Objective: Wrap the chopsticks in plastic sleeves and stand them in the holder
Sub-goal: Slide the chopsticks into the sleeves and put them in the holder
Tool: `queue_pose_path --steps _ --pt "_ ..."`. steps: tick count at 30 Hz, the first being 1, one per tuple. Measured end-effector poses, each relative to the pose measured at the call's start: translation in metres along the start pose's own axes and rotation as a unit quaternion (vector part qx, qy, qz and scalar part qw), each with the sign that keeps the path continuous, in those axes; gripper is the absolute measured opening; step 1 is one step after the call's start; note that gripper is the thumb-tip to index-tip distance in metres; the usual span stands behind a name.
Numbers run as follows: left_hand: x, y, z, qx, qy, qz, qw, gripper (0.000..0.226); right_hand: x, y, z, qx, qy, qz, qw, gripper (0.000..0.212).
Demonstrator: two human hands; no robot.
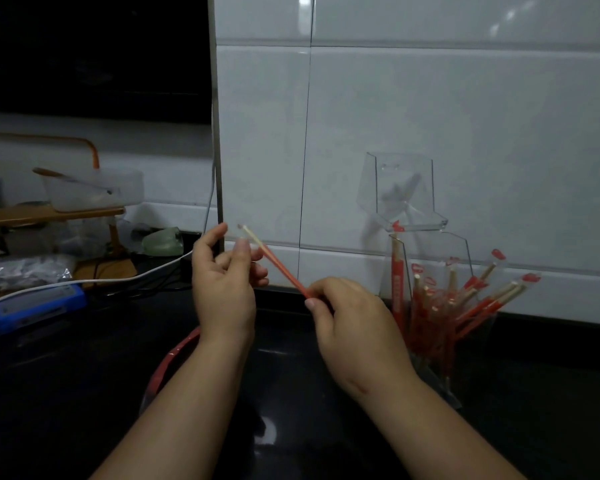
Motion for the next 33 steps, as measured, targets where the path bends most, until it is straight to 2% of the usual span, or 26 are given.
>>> queue_pose_path --steps 3,6,8,11,16,22,27,31,33 --pt "-0.002 -0.004 -0.003 0.069 0.002 -0.038 0.997 0.022 0.000 0.010 0.000 0.036 0.013 0.075 0.996 0.010" --pt "-0.008 -0.017 -0.007 0.181 -0.007 -0.130 0.975 0.024 -0.004 0.024 -0.007 0.042 0.031 0.117 0.992 0.015" --pt "-0.015 -0.027 -0.009 0.229 -0.017 -0.197 0.953 0.018 -0.008 0.035 -0.013 0.040 0.052 0.140 0.988 0.014" --pt "-0.023 -0.036 -0.010 0.323 -0.051 -0.276 0.904 0.022 -0.013 0.054 -0.018 0.050 0.067 0.178 0.981 0.011" --pt "-0.035 -0.049 -0.011 0.411 -0.107 -0.343 0.838 0.029 -0.016 0.093 -0.012 0.080 0.044 0.268 0.959 0.004" --pt "-0.040 -0.053 -0.012 0.443 -0.134 -0.364 0.808 0.029 -0.015 0.131 0.007 0.130 -0.007 0.361 0.924 0.006" --pt "-0.043 -0.057 -0.013 0.461 -0.128 -0.379 0.792 0.030 -0.009 0.135 0.018 0.075 -0.073 0.353 0.930 0.002" --pt "-0.042 -0.054 -0.013 0.472 -0.120 -0.371 0.790 0.028 -0.002 0.125 0.027 -0.010 -0.155 0.262 0.953 0.018" --pt "-0.038 -0.050 -0.011 0.475 -0.116 -0.352 0.798 0.026 -0.001 0.124 0.029 -0.009 -0.169 0.247 0.954 0.023"
Point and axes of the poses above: each hand's wrist, its own x-axis towards the middle knuckle, its own y-axis out of the back of the hand, z = x × y, the point moved 5 cm from there along x, towards the middle knuckle, and after that the axes turned 7 degrees about -z, right-handed, at the moved point
